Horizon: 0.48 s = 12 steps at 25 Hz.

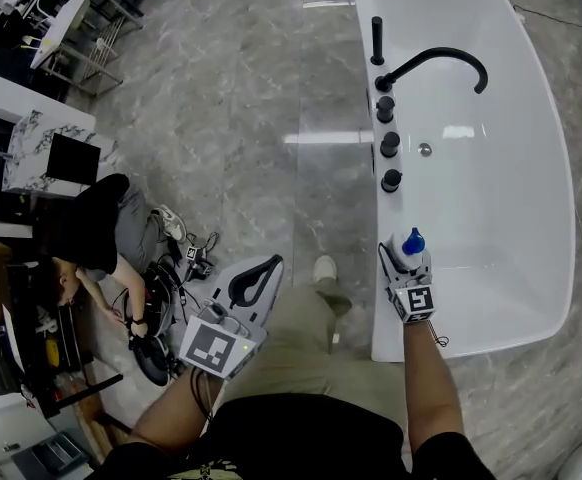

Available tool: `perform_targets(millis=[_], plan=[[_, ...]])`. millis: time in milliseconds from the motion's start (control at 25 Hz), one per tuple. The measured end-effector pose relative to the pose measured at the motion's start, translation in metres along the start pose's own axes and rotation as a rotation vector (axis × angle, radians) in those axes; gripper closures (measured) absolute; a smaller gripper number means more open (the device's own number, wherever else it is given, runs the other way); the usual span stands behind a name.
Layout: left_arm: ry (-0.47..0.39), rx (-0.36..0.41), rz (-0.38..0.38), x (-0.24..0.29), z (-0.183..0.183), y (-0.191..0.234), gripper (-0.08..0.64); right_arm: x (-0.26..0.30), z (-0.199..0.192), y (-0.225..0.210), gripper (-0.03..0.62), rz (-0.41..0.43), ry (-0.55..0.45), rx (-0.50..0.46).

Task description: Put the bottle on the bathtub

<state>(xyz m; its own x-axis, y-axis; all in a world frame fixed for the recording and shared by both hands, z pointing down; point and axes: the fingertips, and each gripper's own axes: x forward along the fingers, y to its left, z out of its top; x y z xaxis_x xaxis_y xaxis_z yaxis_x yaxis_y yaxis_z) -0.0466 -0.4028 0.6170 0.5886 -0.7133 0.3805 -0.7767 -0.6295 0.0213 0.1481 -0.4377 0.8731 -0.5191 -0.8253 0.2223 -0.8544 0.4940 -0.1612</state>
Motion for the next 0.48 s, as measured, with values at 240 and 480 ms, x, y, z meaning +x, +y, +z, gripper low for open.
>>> perform_targets(millis=[240, 480], plan=[[0.009, 0.004, -0.017, 0.004, -0.004, -0.009, 0.551, 0.0, -0.003, 0.009, 0.334, 0.032, 0.019, -0.038], [-0.006, 0.007, -0.015, -0.004, 0.009, -0.015, 0.551, -0.014, -0.027, 0.008, 0.33, 0.061, 0.078, -0.035]])
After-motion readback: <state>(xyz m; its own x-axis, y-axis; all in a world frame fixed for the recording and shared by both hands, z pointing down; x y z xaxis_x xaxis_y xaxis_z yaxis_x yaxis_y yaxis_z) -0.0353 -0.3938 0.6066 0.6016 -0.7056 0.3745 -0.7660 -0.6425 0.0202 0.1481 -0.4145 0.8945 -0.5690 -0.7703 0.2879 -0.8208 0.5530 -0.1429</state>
